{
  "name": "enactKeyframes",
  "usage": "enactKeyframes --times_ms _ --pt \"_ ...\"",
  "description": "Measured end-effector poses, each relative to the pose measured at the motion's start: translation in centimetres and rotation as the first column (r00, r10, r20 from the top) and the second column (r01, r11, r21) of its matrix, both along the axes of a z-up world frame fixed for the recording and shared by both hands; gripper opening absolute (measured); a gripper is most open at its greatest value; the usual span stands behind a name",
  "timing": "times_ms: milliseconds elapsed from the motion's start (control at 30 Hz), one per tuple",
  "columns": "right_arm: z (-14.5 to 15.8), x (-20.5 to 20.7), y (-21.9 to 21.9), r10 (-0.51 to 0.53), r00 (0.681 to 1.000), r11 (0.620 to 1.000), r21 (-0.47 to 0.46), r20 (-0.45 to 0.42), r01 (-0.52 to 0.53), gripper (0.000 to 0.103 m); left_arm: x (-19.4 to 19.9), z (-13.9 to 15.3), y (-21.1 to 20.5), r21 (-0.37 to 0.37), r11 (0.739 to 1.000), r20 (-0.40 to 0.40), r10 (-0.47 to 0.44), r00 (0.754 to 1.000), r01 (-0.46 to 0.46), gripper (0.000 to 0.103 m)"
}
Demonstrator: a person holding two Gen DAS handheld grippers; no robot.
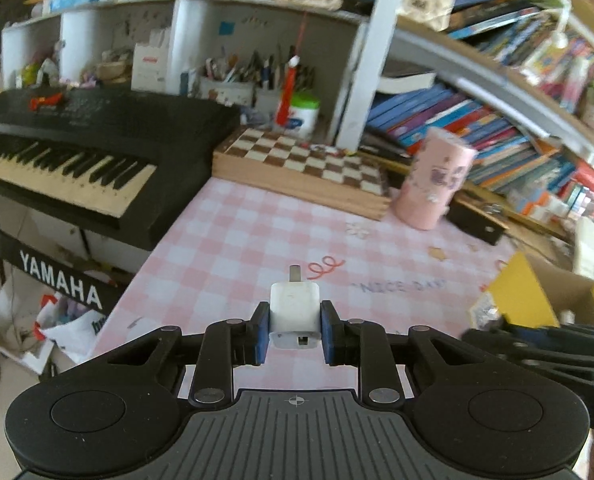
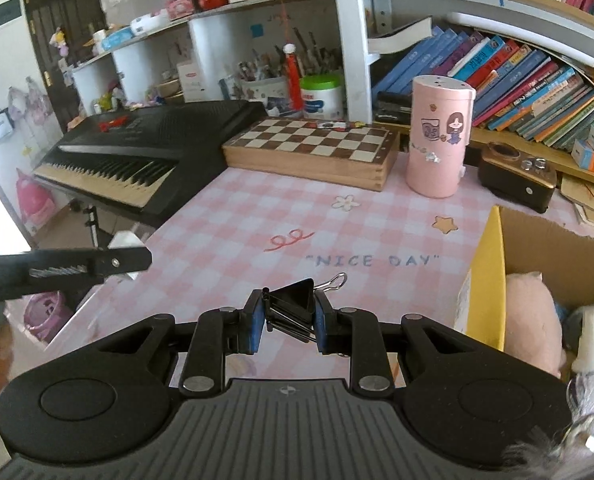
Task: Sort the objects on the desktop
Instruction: 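Carry the white plug and black binder clip toward the yellow box with both tools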
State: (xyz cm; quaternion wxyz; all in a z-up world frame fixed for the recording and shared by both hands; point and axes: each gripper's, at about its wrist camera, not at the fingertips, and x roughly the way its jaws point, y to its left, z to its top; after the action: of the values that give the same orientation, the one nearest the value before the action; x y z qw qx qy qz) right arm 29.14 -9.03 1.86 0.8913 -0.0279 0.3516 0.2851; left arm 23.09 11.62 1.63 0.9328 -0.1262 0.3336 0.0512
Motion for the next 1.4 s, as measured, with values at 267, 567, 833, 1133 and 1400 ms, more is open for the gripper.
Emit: enactKeyframes --times_ms 267,567,833,1133,1400 --pt "1.6 -5.9 0.8 0.022 1.0 0.999 -0.031 0.001 -0.022 0.023 -5.7 1.1 -1.4 -0.016 0.991 0.019 -0.135 0.991 0.136 0.024" --pt "1.6 -11.9 1.3 -0.023 0.999 0.999 -0.034 -0.031 0.022 0.023 -11.4 1.4 -0.8 0.002 0.99 0.014 -0.143 0.99 0.143 0.024" --pt "2.1 -17.9 2.4 -0.011 0.999 0.999 -0.032 -0.03 0.01 0.023 -17.1 1.8 -0.5 0.017 0.986 0.025 -0.166 0.986 0.166 0.024" --pt "1.3 -24.0 0.5 -0.115 0.992 0.993 -0.047 -0.043 0.113 0.023 -20.7 1.3 -2.0 -0.018 0.959 0.024 -0.284 0.959 0.284 0.024" --pt "1.1 -27.6 -3.2 -0.26 0.964 0.963 -0.088 -0.051 0.255 0.023 -21.5 1.2 -5.2 -0.034 0.916 0.075 -0.398 0.914 0.401 0.024"
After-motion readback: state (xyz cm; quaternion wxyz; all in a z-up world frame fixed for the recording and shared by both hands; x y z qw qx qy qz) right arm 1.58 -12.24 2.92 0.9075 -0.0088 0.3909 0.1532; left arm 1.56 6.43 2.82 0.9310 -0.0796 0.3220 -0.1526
